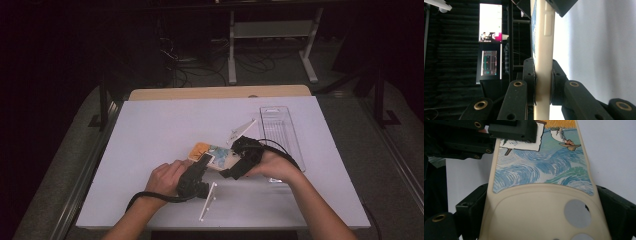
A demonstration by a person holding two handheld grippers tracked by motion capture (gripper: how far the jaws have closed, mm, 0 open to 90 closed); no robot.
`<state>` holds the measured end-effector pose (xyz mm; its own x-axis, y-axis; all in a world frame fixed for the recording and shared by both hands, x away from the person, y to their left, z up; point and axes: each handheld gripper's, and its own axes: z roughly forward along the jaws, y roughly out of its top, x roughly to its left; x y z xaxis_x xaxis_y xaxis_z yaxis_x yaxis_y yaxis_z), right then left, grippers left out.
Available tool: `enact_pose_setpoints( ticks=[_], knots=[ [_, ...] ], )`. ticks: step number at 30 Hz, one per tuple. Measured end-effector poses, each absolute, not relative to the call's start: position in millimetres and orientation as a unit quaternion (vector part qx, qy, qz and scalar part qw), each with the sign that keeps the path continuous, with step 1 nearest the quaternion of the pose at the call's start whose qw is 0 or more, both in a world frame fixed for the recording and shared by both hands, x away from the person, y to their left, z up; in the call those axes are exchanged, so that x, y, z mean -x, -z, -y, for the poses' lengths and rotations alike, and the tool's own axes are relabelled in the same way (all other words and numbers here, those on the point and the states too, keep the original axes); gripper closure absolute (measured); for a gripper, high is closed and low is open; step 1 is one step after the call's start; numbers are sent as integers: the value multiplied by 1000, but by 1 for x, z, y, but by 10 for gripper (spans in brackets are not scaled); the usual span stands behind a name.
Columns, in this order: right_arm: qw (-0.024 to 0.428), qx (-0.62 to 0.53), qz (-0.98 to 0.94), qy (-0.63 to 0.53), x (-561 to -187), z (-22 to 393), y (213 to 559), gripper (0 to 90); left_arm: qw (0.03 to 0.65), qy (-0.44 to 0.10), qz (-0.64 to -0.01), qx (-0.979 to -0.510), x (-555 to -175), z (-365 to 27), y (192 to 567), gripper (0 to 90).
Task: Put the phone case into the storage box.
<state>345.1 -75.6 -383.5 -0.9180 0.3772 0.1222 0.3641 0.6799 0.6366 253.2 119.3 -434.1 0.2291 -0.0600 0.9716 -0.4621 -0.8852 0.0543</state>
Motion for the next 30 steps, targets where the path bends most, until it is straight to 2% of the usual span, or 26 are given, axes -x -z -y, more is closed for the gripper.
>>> enact_pose_setpoints(
  ticks=[9,30],
  knots=[
    [2,-201,-915,-349,-343,77,383,32,165,-598,169,-766,-254,-121,433,793],
    [9,-229,-892,-390,-340,102,370,55,138,-592,125,-784,-265,-146,429,793]
  ],
)
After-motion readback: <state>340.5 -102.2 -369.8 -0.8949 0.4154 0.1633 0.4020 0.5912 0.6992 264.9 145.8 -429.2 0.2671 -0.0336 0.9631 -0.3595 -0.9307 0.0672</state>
